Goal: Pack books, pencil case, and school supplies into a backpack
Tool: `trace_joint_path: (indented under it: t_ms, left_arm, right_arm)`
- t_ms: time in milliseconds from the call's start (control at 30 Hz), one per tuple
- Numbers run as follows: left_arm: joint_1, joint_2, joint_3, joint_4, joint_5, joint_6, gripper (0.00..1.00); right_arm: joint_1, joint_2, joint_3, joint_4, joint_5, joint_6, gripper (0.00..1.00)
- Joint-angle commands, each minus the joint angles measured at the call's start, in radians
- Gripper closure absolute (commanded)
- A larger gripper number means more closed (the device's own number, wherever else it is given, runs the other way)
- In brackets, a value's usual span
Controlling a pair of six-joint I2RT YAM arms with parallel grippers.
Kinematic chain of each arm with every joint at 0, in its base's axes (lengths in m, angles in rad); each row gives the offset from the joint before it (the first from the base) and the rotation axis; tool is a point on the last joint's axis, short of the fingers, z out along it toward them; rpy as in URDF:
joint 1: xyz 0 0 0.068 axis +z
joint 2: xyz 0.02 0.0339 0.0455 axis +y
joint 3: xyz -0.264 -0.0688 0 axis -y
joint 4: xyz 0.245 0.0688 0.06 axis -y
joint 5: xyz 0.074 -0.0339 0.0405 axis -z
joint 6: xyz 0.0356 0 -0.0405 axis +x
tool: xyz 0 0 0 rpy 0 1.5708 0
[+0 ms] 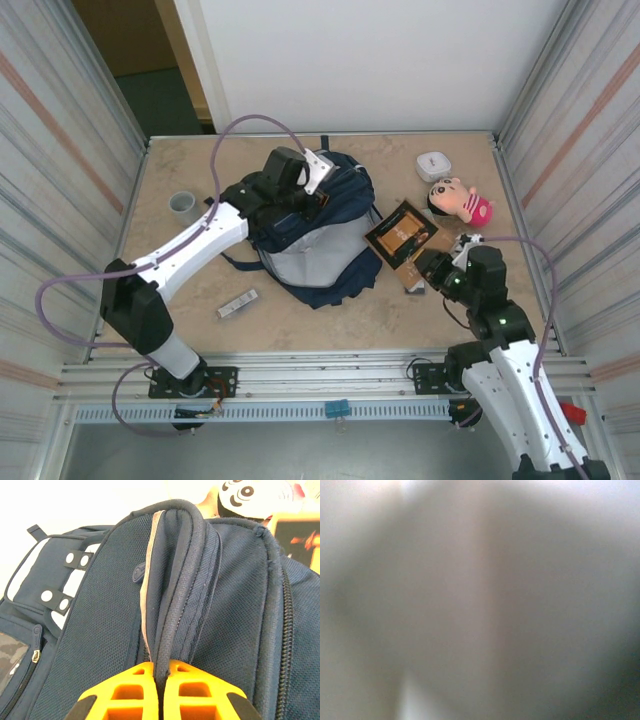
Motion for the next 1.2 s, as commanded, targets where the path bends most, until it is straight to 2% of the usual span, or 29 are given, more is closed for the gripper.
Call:
trace_joint_path:
  t_ms: [0,200,367,433,633,833,1167]
  left_arm:
    - [0.018,0.010,0.066,0.014,0.046,-0.013,1.00]
    - [0.039,0.026,0.084,0.027,0.100,-0.032,1.00]
    - [0.049,0.021,0.102,0.033,0.129,-0.037,1.00]
    - [0.054,0.018,0.103,0.037,0.132,-0.039,1.00]
    - [0.066,0.006,0.104,0.042,0.163,-0.049,1.00]
    - [0.073,-0.015,0.094,0.043,0.194,-0.059,1.00]
    - [0.082,-0.036,0.106,0.046,0.241,-0.075,1.00]
  right_arm:
    - [0.078,0.029,-0.030,0.220,-0.038,0.134,1.00]
    - [0.276,0.182,-0.057,0.470,0.084,0.233,1.00]
    - [0.489,0.348,-0.101,0.798,0.360,0.291,1.00]
    - [0.541,0.411,-0.106,0.892,0.444,0.306,1.00]
    - [0.603,0.662,-0.098,1.170,0.543,0.376,1.00]
    - [0.631,0.901,-0.005,1.303,0.624,0.436,1.00]
    - [0.615,1.275,0.245,1.326,0.719,0.532,1.00]
